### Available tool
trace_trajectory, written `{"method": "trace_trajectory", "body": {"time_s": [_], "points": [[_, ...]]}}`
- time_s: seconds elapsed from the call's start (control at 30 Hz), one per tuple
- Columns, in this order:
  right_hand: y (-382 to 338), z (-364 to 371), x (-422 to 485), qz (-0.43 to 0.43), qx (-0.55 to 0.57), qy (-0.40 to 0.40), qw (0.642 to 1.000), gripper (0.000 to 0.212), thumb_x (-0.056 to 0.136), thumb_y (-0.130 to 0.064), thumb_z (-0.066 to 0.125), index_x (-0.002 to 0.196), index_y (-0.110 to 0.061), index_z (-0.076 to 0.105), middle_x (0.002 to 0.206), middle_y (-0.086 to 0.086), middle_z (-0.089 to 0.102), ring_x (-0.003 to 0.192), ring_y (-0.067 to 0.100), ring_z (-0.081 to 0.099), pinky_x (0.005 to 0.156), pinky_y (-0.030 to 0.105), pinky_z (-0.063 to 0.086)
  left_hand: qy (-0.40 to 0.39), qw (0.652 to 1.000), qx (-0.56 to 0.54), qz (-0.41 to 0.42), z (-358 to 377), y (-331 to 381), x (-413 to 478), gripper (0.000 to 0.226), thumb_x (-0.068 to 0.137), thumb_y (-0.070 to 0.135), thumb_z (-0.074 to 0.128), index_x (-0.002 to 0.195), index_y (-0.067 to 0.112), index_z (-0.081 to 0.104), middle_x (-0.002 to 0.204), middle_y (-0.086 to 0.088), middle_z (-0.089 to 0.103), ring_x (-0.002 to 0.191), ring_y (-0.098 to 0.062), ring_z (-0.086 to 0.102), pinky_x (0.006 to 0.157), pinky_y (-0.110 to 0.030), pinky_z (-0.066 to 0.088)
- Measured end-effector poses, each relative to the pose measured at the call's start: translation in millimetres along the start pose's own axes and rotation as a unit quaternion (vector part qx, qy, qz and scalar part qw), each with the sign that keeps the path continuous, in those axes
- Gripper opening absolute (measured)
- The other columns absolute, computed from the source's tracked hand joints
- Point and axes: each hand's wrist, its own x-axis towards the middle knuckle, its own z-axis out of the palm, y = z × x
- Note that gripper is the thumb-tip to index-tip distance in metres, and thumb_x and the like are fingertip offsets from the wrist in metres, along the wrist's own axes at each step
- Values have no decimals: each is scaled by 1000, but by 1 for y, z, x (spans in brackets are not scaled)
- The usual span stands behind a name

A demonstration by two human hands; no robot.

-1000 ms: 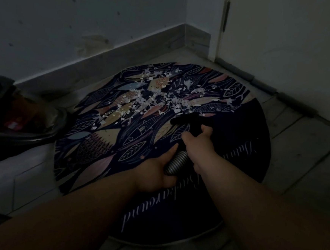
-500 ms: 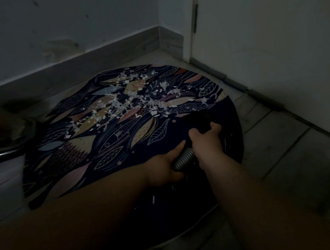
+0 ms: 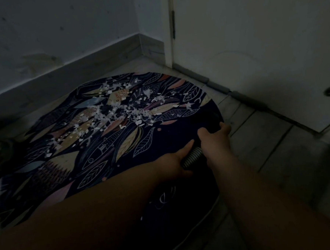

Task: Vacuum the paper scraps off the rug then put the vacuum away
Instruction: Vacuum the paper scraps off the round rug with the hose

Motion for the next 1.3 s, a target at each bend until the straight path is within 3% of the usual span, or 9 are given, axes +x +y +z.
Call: {"method": "trace_trajectory", "body": {"time_s": [0.33,0.5,0.73,0.93,1.13,1.3], "points": [[-5,-1,19,-27,-9,-15,999,71,91,-23,58,149,-33,16,131,11,48,83,26,55,70,39,52,1,1000,2,-18,-3,11,14,89,92,30,57,144,45,-13,142,-8,44,116,-24,54,95,-27,44],[-7,21,18,-41,-21,-54,997,69,91,-24,57,148,-33,18,121,7,49,80,23,55,71,38,50,24,999,-19,-32,-12,-4,2,89,92,30,58,145,43,-12,138,-7,49,111,-21,56,84,-19,41],[-7,41,12,-33,-44,-96,994,66,93,-25,57,147,-32,19,110,6,50,79,21,54,61,31,45,48,998,-19,-44,-15,-19,-11,91,91,29,59,146,41,-13,136,-11,50,114,-24,55,91,-24,43],[-2,32,7,-20,-55,-68,996,69,92,-26,56,146,-37,16,118,9,48,84,28,57,75,44,55,32,999,-20,-26,-6,-19,-10,90,92,28,58,146,40,-13,140,-8,46,115,-22,54,83,-16,37],[-2,23,-3,-30,-76,-65,995,67,91,-25,56,145,-34,16,115,10,49,82,28,58,69,40,54,33,999,-21,-13,1,-16,-15,91,91,30,59,145,42,-13,136,-9,48,106,-20,55,81,-20,40],[2,27,-24,-23,-84,-65,994,66,90,-26,56,143,-35,17,110,11,52,82,30,59,74,45,56,31,999,-36,-2,4,-27,-36,91,90,29,60,145,44,-11,136,-6,49,101,-16,56,82,-19,42]]}}
